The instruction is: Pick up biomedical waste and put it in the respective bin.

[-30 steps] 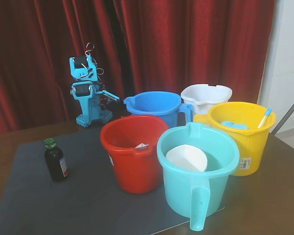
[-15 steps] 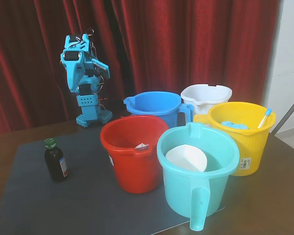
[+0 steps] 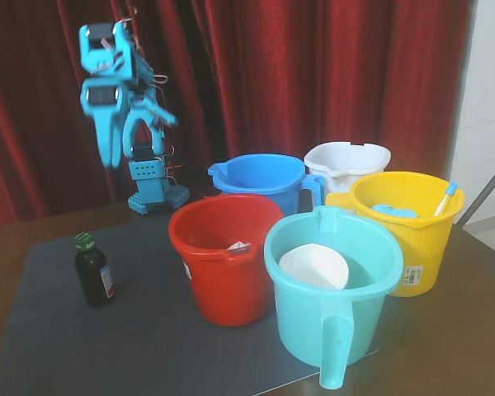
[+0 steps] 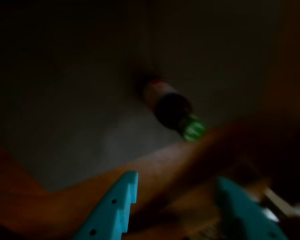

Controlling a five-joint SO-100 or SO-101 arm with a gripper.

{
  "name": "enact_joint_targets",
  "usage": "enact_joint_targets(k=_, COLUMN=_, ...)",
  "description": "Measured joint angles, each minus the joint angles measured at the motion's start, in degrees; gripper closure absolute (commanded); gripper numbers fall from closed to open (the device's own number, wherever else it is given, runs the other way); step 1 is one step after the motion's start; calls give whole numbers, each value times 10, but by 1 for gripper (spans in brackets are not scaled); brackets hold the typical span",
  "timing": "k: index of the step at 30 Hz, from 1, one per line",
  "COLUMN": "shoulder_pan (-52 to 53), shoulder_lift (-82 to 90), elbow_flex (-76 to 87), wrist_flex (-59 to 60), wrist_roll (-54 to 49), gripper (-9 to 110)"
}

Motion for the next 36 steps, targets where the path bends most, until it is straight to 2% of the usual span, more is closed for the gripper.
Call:
enact_joint_targets(k=5, shoulder_pan=0, shoulder_lift=-107, elbow_flex=-77, wrist_flex=-1, wrist_roll=0, gripper=82)
enact_joint_targets(k=10, shoulder_pan=0, shoulder_lift=-197, elbow_flex=-162, wrist_flex=0, wrist_roll=15, gripper=71)
enact_joint_targets(k=14, shoulder_pan=0, shoulder_lift=-254, elbow_flex=-191, wrist_flex=1, wrist_roll=38, gripper=67)
enact_joint_targets(k=24, shoulder_pan=1, shoulder_lift=-328, elbow_flex=-229, wrist_flex=1, wrist_roll=40, gripper=67)
enact_joint_targets(k=30, shoulder_pan=76, shoulder_lift=-328, elbow_flex=-229, wrist_flex=1, wrist_roll=-39, gripper=68)
enact_joint_targets(k=36, shoulder_pan=90, shoulder_lift=-328, elbow_flex=-229, wrist_flex=1, wrist_roll=-48, gripper=68)
